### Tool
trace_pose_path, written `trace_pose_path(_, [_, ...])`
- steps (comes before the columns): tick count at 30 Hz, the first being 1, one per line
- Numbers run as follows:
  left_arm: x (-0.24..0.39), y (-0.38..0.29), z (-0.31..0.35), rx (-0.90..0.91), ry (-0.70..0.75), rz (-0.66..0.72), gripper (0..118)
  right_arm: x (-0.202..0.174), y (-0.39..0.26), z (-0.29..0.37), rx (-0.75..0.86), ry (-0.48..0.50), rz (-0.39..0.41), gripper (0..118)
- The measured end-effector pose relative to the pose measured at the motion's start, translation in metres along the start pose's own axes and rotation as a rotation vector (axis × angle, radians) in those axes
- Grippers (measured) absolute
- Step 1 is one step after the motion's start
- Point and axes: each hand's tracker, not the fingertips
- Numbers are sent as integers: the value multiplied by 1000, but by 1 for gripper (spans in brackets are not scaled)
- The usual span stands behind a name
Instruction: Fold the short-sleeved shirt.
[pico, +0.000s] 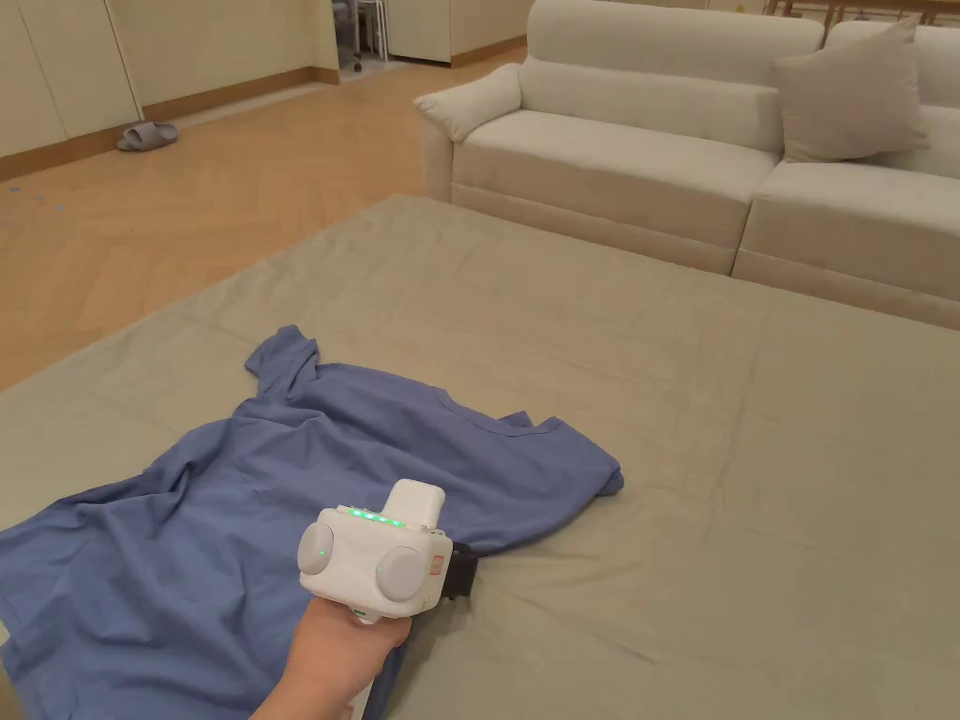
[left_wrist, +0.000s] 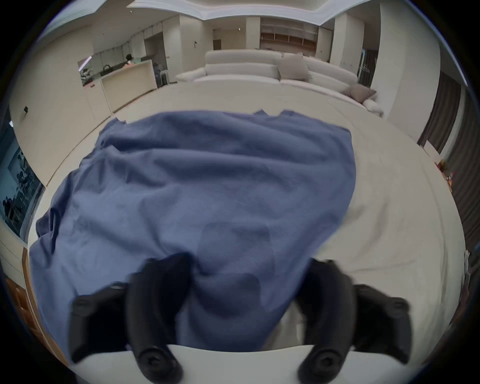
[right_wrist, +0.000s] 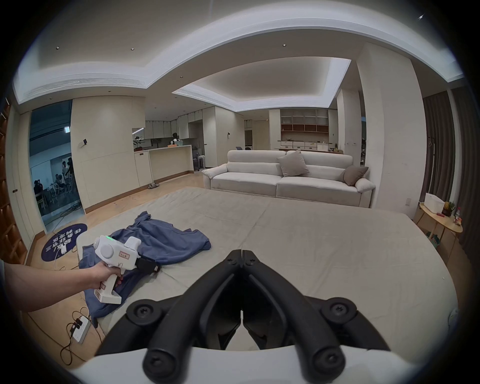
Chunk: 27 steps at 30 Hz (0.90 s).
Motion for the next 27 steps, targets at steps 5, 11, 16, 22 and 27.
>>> trace_pose_path(5, [-14,3,7,-13,22,113,6,-1,-4,5,-6,26,-13,0])
trace_pose_path(11, [20,14,23,6,43,33,5,6,-4,21,-1,26,-14,0])
trace_pose_path(16, [89,31,57,103,-13,-54,5,28,-7,48,15,-13,-55,0])
trace_pose_path(22, [216,37,116,191,-241,-172,5,64,-10,100,45,-91,-99,0])
trace_pose_path(27, [362,6,155,188,-394,-389,5,102,-16,160,77,-199,-146,0])
